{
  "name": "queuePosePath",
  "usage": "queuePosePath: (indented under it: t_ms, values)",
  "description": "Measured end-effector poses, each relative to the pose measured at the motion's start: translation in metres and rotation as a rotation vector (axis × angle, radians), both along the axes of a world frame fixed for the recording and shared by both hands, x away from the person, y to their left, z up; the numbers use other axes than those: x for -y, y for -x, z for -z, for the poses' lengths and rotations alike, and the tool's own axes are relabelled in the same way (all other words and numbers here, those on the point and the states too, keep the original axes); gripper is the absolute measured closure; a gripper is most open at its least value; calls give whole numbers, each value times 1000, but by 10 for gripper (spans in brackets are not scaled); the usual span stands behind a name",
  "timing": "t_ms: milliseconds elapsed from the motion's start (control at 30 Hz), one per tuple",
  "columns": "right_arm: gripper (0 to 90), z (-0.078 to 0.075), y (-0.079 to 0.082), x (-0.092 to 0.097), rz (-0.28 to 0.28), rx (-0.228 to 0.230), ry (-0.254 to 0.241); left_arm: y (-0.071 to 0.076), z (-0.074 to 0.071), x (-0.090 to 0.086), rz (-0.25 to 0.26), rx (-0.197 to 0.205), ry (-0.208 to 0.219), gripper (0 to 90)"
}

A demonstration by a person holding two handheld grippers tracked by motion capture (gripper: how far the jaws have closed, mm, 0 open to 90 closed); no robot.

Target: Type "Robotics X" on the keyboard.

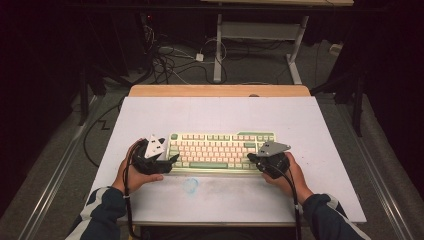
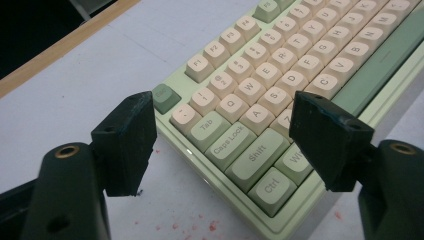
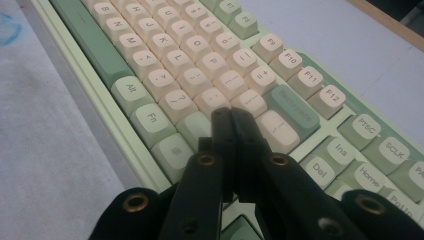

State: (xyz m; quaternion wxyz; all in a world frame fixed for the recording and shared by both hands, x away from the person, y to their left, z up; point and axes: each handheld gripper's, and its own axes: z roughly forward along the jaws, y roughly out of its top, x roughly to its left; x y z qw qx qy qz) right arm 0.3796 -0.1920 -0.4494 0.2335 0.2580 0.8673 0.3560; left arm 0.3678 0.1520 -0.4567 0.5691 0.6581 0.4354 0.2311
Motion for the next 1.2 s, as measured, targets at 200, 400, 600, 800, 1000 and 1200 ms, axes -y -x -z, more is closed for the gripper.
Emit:
queuePosePath:
  t_ms: [200, 400, 600, 800, 1000, 1200]
  values:
    - [900, 2, -1, 2, 9, -14, -5, 0, 2, 4, 22, -21, -11, 285]
    - [900, 6, -2, 2, 0, -22, 8, 0, 1, 4, 17, -25, -5, 312]
    - [900, 7, -1, 2, 0, -18, 7, 1, 1, 8, 58, -43, -24, 525]
    - [900, 7, 0, 2, 0, -13, 6, -1, -3, 18, 97, -52, -37, 779]
    - [900, 8, 1, 1, -3, -4, 7, -4, -3, 30, 146, -44, -94, 869]
    - [900, 8, 1, 1, -2, -8, 3, -10, -5, 40, 157, -55, -93, 868]
